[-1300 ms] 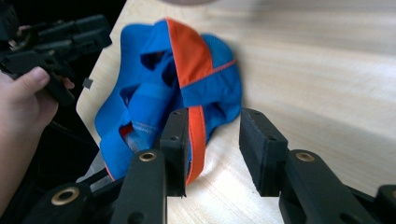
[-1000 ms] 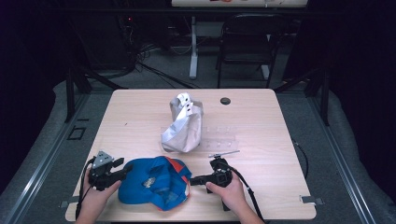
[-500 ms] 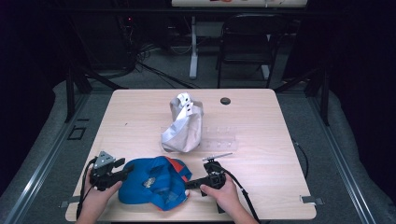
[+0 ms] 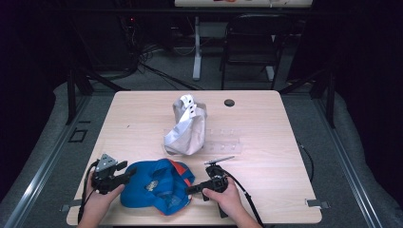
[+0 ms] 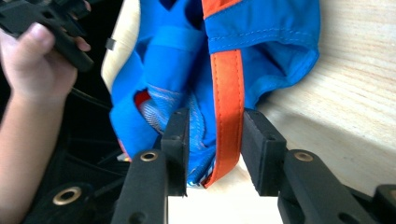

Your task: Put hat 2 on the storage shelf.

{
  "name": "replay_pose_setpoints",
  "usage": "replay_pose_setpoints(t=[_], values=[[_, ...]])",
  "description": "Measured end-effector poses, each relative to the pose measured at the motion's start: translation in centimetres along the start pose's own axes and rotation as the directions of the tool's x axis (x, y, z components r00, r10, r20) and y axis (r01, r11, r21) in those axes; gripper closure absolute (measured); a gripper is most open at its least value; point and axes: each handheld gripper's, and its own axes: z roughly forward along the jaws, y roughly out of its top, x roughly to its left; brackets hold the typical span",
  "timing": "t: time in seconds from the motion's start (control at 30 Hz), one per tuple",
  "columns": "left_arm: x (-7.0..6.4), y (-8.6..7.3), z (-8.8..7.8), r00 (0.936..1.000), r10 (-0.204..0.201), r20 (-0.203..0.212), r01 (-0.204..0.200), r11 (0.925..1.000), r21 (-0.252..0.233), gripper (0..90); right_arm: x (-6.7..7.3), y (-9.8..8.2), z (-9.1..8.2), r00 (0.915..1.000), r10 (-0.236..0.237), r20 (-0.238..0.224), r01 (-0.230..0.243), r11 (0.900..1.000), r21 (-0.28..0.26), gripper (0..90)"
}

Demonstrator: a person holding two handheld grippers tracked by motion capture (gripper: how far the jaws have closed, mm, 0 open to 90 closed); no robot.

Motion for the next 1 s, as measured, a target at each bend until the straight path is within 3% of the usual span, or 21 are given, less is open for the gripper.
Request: replay_pose_setpoints(t=[0.17,0.33,0.4,0.43,0.5,1.0], values=[[0.0,0.0,0.1,1.0000,0.002,-0.001,-0.002,1.0000,0.000,52.0,0.3,0.1,-0.3,1.0000,0.009,0.000,-0.009,1.000,-0.020,70.6],[0.0,0.0,0.1,1.0000,0.000,-0.002,0.000,1.0000,0.000,52.0,0.3,0.1,-0.6,0.9994,0.024,0.024,-0.023,0.999,-0.031,76.7],[0.0,0.0,0.0,1.0000,-0.001,-0.001,0.001,1.0000,0.001,52.0,0.4,0.2,-0.8,0.9982,0.025,0.055,-0.024,0.999,-0.021,77.3],[0.1,0.0,0.0,1.0000,0.000,-0.001,0.000,1.0000,0.002,52.0,0.4,0.2,-0.8,0.9990,0.032,0.031,-0.032,0.999,-0.025,77.6],[0.1,0.0,0.0,1.0000,-0.002,-0.001,0.002,1.0000,0.001,52.1,0.5,0.2,-0.9,0.9985,0.048,0.025,-0.047,0.998,-0.037,77.8],[0.0,0.0,0.2,1.0000,-0.003,-0.003,0.003,1.0000,0.005,52.2,1.0,0.7,-1.9,0.9980,0.063,0.008,-0.062,0.997,-0.049,78.2]])
